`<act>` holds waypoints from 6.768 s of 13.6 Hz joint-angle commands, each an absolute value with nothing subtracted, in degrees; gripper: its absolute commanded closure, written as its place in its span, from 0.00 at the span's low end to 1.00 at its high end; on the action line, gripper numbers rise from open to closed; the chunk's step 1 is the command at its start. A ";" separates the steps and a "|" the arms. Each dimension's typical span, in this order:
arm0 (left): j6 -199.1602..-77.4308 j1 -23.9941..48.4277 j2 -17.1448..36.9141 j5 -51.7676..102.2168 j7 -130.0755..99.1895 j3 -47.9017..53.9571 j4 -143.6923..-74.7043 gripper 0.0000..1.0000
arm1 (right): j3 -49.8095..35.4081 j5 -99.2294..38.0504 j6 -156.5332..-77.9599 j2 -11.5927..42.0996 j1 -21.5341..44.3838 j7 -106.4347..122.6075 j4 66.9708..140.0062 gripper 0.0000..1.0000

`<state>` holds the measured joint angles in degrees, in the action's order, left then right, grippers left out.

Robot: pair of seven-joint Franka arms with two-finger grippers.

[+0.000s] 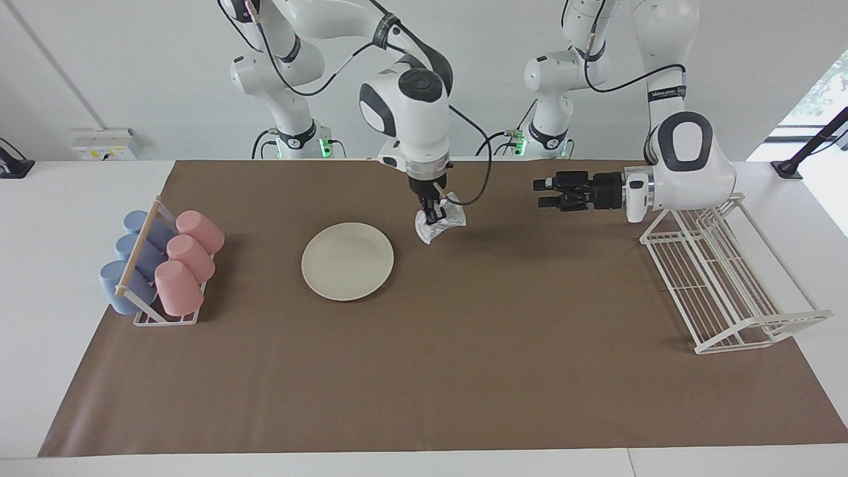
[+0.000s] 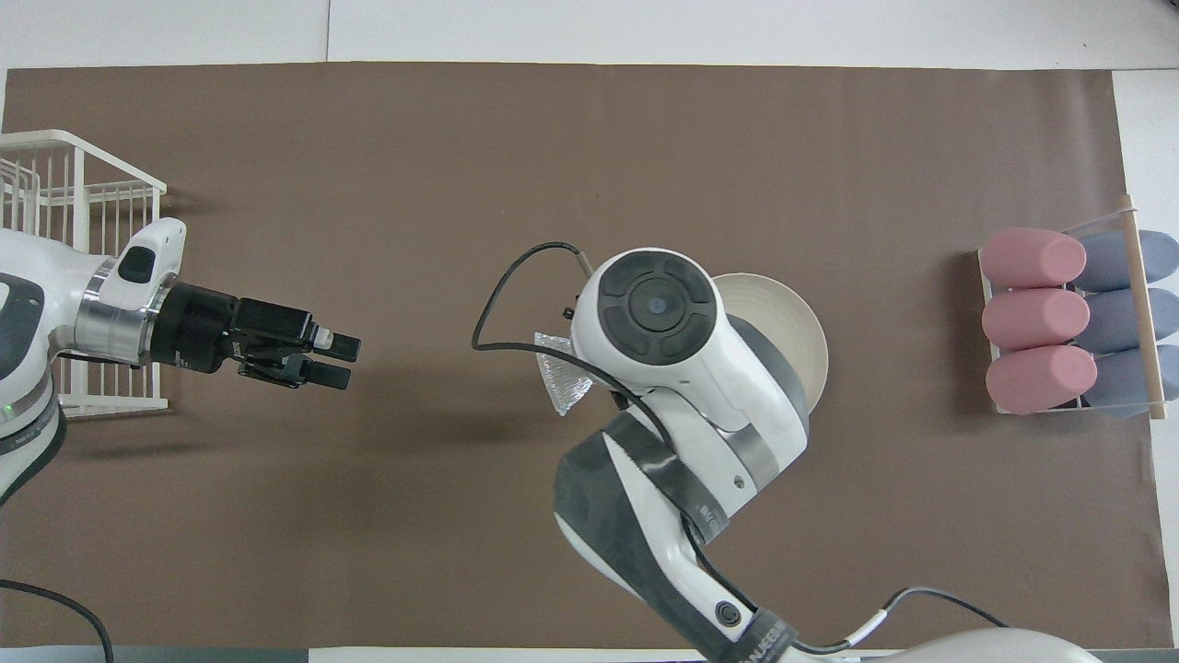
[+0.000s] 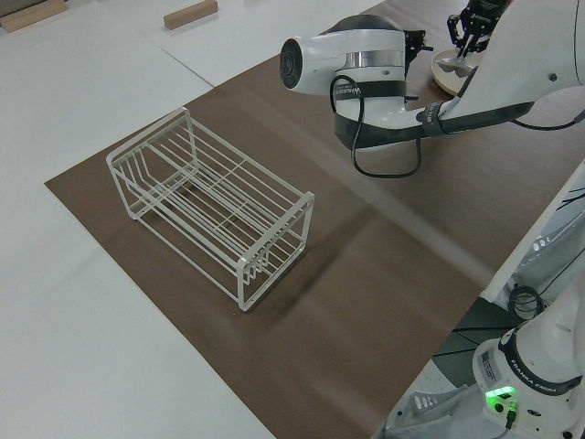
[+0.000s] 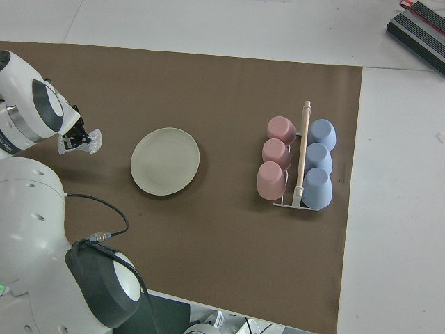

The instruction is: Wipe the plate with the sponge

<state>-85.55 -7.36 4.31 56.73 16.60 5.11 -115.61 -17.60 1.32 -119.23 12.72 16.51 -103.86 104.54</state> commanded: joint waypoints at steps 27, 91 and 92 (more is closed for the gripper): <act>-89.12 -5.98 -3.87 7.47 5.80 5.89 -103.10 0.00 | -18.63 -10.34 -141.59 8.00 5.18 -86.13 131.31 1.00; -118.74 22.24 -4.31 88.42 17.84 6.50 -123.40 0.18 | -18.63 5.98 -99.76 8.00 17.23 -116.81 88.15 1.00; -118.83 22.24 -4.22 88.42 17.84 6.50 -123.40 0.38 | -18.63 5.98 -99.84 8.00 17.23 -116.81 88.15 1.00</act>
<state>-117.80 21.44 -3.79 87.12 16.32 7.20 -122.37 -18.06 4.66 -100.04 7.93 17.73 -115.77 88.22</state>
